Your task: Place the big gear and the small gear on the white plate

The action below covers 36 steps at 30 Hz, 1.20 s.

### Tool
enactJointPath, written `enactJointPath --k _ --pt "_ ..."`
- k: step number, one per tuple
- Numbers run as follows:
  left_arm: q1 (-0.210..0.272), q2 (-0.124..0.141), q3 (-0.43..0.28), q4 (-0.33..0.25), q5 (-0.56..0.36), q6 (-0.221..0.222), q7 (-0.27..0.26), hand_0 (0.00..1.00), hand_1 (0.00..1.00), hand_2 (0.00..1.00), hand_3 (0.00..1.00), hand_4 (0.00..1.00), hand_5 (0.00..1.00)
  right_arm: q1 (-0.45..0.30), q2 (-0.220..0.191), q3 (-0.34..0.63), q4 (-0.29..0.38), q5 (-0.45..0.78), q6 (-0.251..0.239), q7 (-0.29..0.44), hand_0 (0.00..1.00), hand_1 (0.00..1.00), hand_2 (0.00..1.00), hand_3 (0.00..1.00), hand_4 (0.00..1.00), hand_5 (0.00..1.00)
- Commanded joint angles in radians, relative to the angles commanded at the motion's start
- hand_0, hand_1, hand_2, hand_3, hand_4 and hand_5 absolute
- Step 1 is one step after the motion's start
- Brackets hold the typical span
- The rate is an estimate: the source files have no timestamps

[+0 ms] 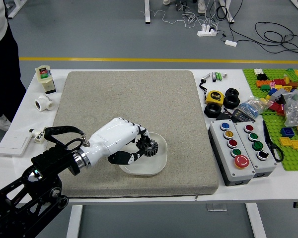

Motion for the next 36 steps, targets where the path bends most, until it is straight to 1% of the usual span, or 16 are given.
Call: enactJointPath --k 2,5,6,16,18,19,21,23,24,26,29,30,31,32,34,36 --pt "-0.002 -0.002 0.007 0.016 0.000 -0.014 -0.003 0.450 0.629 0.755 0.815 0.998 0.246 0.001 -0.001 0.000 0.000 0.003 -0.001 0.001 0.597 0.606 0.693 0.556 0.749 0.685" --pt "-0.003 -0.002 0.005 0.025 0.000 -0.011 -0.007 0.450 0.629 0.755 0.815 0.998 0.246 0.002 -0.002 0.001 0.000 0.003 -0.001 0.002 0.597 0.606 0.693 0.556 0.749 0.685" --pt "-0.004 -0.002 0.000 0.028 0.000 -0.009 -0.009 0.588 0.754 0.998 0.923 0.998 0.325 0.003 -0.003 0.002 0.000 0.002 -0.001 0.002 0.597 0.606 0.694 0.556 0.749 0.685" --pt "0.000 -0.005 -0.037 0.031 0.000 0.018 -0.006 0.613 0.772 0.998 0.935 0.998 0.351 0.004 -0.004 0.004 0.000 -0.001 -0.003 0.002 0.597 0.606 0.694 0.556 0.749 0.684" --pt "0.003 -0.007 -0.048 0.030 0.000 0.036 0.004 0.618 0.778 0.998 0.934 0.998 0.356 0.004 -0.004 0.005 0.000 -0.001 -0.003 0.002 0.597 0.606 0.693 0.556 0.749 0.684" --pt "0.004 -0.009 -0.057 0.030 0.000 0.055 0.012 0.618 0.778 0.998 0.934 0.998 0.356 0.004 -0.003 0.005 0.000 -0.001 -0.003 0.001 0.597 0.606 0.693 0.556 0.749 0.684" --pt "0.004 -0.010 -0.061 0.030 0.000 0.064 0.016 0.618 0.778 0.998 0.934 0.998 0.356 0.004 -0.003 0.005 0.000 -0.001 -0.004 0.001 0.597 0.606 0.693 0.556 0.749 0.684" --pt "0.011 -0.019 -0.099 0.037 0.000 0.119 0.042 0.618 0.778 0.998 0.934 0.998 0.356 0.003 -0.003 0.005 0.000 -0.003 -0.004 0.000 0.597 0.606 0.693 0.556 0.749 0.684" --pt "0.013 -0.022 -0.110 0.040 0.000 0.137 0.047 0.673 0.792 0.998 0.926 0.998 0.310 0.003 -0.003 0.004 0.000 -0.003 -0.003 0.000 0.597 0.606 0.693 0.557 0.749 0.683" --pt "0.023 -0.031 -0.147 0.052 0.000 0.170 0.058 0.673 0.792 0.998 0.926 0.998 0.310 0.001 -0.002 0.005 0.000 -0.005 -0.004 -0.001 0.597 0.606 0.693 0.557 0.749 0.683" --pt "0.053 -0.058 -0.235 0.095 0.000 0.251 0.078 0.673 0.792 0.998 0.926 0.998 0.310 -0.001 -0.001 0.005 0.000 -0.003 -0.004 -0.001 0.597 0.606 0.693 0.557 0.749 0.683" --pt "0.056 -0.061 -0.252 0.102 0.000 0.271 0.079 0.647 0.754 0.960 0.863 0.913 0.345 -0.001 0.000 0.005 0.000 -0.003 -0.004 -0.001 0.596 0.605 0.693 0.557 0.749 0.683" --pt "0.058 -0.063 -0.262 0.106 0.000 0.283 0.080 0.647 0.754 0.960 0.863 0.913 0.345 -0.002 0.000 0.005 0.000 -0.003 -0.004 -0.001 0.596 0.605 0.693 0.557 0.749 0.683" --pt "0.066 -0.071 -0.287 0.125 0.000 0.309 0.080 0.647 0.754 0.960 0.863 0.913 0.345 -0.003 0.000 0.005 0.000 -0.004 -0.004 -0.001 0.596 0.605 0.693 0.557 0.749 0.683" --pt "0.081 -0.082 -0.332 0.151 -0.014 0.349 0.063 0.647 0.754 0.960 0.863 0.913 0.345 -0.004 0.000 0.006 0.000 -0.007 -0.004 -0.001 0.596 0.605 0.693 0.557 0.749 0.683" --pt "0.096 -0.090 -0.367 0.162 -0.067 0.356 0.042 0.647 0.754 0.960 0.863 0.913 0.345 -0.006 0.001 0.008 0.000 -0.010 -0.003 -0.002 0.596 0.605 0.693 0.557 0.749 0.683"
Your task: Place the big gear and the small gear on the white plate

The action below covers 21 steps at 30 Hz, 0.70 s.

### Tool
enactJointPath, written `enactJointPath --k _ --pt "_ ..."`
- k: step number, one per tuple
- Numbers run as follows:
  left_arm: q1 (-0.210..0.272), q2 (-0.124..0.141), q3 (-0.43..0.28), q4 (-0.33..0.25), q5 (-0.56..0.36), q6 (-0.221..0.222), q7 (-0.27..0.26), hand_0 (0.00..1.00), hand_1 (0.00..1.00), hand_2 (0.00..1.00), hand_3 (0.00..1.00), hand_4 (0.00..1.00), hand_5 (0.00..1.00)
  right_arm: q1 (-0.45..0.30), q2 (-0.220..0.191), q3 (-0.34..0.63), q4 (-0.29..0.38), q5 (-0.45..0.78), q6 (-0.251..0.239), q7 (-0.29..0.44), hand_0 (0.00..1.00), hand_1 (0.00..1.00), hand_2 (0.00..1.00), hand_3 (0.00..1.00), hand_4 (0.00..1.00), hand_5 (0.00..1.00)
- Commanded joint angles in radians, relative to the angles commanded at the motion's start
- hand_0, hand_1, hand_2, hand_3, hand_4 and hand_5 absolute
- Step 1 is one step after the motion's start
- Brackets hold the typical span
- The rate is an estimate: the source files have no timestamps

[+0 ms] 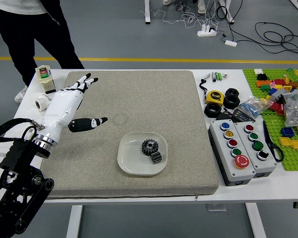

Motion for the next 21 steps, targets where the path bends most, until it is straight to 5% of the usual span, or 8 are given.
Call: enactJointPath --k 1,6,7,12,13,18,19,21 --pt "0.012 -0.004 -0.016 0.000 -0.039 -0.009 -0.010 0.642 0.731 0.882 0.754 0.837 0.420 -0.001 0.000 0.001 0.000 -0.002 0.000 0.000 0.596 0.606 0.694 0.557 0.749 0.682" --pt "0.050 -0.015 -0.036 -0.013 -0.254 -0.051 -0.011 0.642 0.731 0.882 0.754 0.837 0.420 -0.006 0.002 0.004 0.000 -0.007 0.000 -0.002 0.596 0.606 0.694 0.557 0.749 0.682" --pt "0.055 -0.018 -0.039 -0.014 -0.292 -0.070 -0.003 0.684 0.728 0.855 0.733 0.815 0.619 -0.007 0.003 0.004 0.000 -0.009 0.000 -0.002 0.598 0.606 0.694 0.558 0.749 0.682" --pt "0.079 -0.026 -0.057 -0.012 -0.507 -0.176 0.032 0.684 0.728 0.855 0.733 0.815 0.619 -0.010 0.004 0.005 0.000 -0.014 0.001 -0.004 0.598 0.606 0.694 0.558 0.749 0.682" --pt "0.082 -0.027 -0.060 -0.012 -0.546 -0.193 0.034 0.734 0.747 0.859 0.805 0.840 0.756 -0.010 0.005 0.005 0.000 -0.015 0.001 -0.004 0.596 0.606 0.695 0.558 0.749 0.684" --pt "0.086 -0.028 -0.070 -0.011 -0.760 -0.235 0.024 0.734 0.747 0.859 0.805 0.840 0.756 -0.011 0.005 0.004 0.000 -0.013 0.001 -0.004 0.596 0.606 0.695 0.558 0.749 0.684" --pt "0.086 -0.029 -0.072 -0.011 -0.806 -0.239 0.023 0.752 0.758 0.863 0.811 0.856 0.836 -0.011 0.005 0.004 0.000 -0.013 0.001 -0.004 0.597 0.606 0.694 0.557 0.749 0.683" --pt "0.086 -0.030 -0.074 -0.010 -0.884 -0.245 0.022 0.752 0.758 0.863 0.811 0.856 0.836 -0.010 0.005 0.004 0.000 -0.013 0.002 -0.004 0.597 0.606 0.694 0.557 0.749 0.683"
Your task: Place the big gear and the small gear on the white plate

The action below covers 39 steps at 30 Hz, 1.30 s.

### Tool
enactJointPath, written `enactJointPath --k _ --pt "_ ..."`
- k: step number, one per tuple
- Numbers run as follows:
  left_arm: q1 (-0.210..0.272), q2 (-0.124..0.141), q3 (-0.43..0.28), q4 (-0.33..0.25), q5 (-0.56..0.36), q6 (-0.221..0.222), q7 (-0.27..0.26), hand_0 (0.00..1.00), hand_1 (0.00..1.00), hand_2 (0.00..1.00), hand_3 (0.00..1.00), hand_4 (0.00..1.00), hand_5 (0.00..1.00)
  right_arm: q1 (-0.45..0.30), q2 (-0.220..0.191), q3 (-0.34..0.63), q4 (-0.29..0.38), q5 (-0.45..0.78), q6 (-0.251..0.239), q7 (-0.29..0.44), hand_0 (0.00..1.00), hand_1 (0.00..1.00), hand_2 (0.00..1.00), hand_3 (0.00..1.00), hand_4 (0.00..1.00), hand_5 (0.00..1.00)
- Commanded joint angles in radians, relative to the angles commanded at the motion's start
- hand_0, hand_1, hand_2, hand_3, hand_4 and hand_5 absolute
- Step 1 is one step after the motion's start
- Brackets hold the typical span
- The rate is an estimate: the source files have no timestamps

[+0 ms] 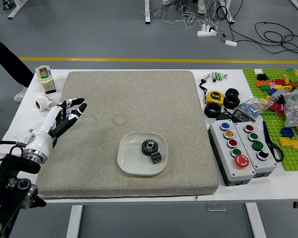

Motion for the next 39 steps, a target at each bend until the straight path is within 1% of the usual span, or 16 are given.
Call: enactJointPath --k 3,4,9,11,13,20,25,30,35,39 --pt "0.001 -0.002 -0.003 0.004 -0.130 0.004 -0.008 0.752 0.758 0.863 0.811 0.856 0.836 0.002 -0.001 -0.001 0.000 0.003 0.000 0.001 0.597 0.606 0.694 0.557 0.749 0.683" --pt "0.001 -0.002 -0.004 0.005 -0.169 0.005 -0.009 0.764 0.766 0.868 0.818 0.866 0.900 0.002 -0.001 -0.002 0.000 0.004 0.000 0.001 0.596 0.606 0.694 0.557 0.749 0.683" --pt "-0.001 -0.005 -0.008 0.010 -0.377 0.014 -0.013 0.764 0.766 0.868 0.818 0.866 0.900 0.005 -0.001 -0.001 0.000 0.006 0.000 0.002 0.596 0.606 0.694 0.557 0.749 0.683" --pt "-0.002 -0.006 -0.010 0.013 -0.451 0.017 -0.018 0.774 0.773 0.870 0.817 0.864 0.920 0.005 -0.002 -0.001 0.000 0.006 0.000 0.002 0.596 0.606 0.694 0.557 0.750 0.683" --pt "-0.002 -0.008 -0.013 0.016 -0.486 0.019 -0.021 0.774 0.773 0.870 0.817 0.864 0.920 0.006 -0.002 -0.001 0.000 0.005 0.001 0.002 0.596 0.606 0.694 0.557 0.750 0.683" --pt "-0.005 -0.007 -0.021 0.024 -0.472 0.017 -0.022 0.769 0.775 0.871 0.817 0.862 0.929 0.008 -0.001 0.001 0.000 0.006 0.000 0.001 0.596 0.606 0.695 0.557 0.750 0.683" --pt "-0.005 -0.007 -0.030 0.029 -0.440 0.017 -0.028 0.760 0.779 0.872 0.817 0.863 0.929 0.007 0.000 0.003 0.000 0.003 0.000 0.001 0.596 0.605 0.695 0.557 0.750 0.683" --pt "-0.006 -0.008 -0.047 0.040 -0.383 0.012 -0.039 0.769 0.782 0.872 0.816 0.862 0.924 0.007 0.000 0.005 0.000 0.002 0.000 0.001 0.598 0.605 0.694 0.558 0.749 0.684" --pt "0.002 -0.008 -0.068 0.040 -0.328 0.003 -0.033 0.772 0.783 0.874 0.816 0.862 0.924 0.003 0.001 0.010 0.000 -0.003 0.001 0.002 0.596 0.605 0.695 0.558 0.750 0.684" --pt "0.003 -0.008 -0.076 0.036 -0.309 0.000 -0.028 0.772 0.783 0.874 0.816 0.862 0.924 0.001 0.002 0.011 0.000 -0.004 0.001 0.001 0.596 0.605 0.695 0.558 0.750 0.684"
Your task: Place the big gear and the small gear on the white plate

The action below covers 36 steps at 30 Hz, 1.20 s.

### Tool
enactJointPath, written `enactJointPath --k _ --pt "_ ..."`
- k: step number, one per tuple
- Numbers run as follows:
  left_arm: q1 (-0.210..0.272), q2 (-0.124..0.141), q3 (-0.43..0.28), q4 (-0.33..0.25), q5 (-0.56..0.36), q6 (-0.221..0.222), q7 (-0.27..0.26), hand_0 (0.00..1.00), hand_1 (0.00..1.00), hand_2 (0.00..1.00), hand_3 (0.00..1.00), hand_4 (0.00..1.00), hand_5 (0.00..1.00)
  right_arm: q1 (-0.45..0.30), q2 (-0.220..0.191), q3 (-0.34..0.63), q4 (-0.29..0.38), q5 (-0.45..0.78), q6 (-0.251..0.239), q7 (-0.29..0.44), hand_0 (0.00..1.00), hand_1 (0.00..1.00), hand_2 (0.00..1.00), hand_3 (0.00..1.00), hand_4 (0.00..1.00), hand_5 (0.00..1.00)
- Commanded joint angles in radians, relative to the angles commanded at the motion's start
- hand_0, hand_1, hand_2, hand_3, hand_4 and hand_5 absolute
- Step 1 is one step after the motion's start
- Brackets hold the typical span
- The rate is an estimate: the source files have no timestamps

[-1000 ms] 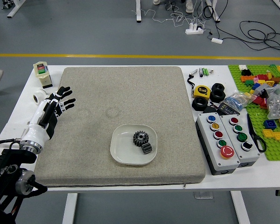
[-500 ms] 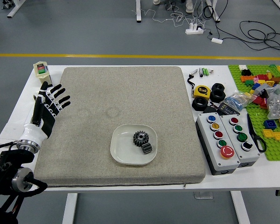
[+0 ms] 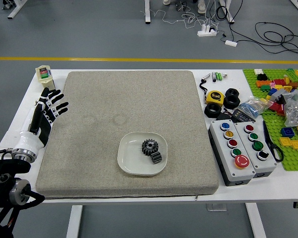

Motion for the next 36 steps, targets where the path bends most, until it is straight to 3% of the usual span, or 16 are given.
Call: enactJointPath --k 36 --pt "-0.006 -0.007 -0.016 0.010 0.043 -0.003 0.007 0.791 0.800 0.884 0.820 0.866 0.924 0.004 -0.002 0.000 0.000 0.001 0.002 0.001 0.596 0.605 0.694 0.557 0.750 0.686"
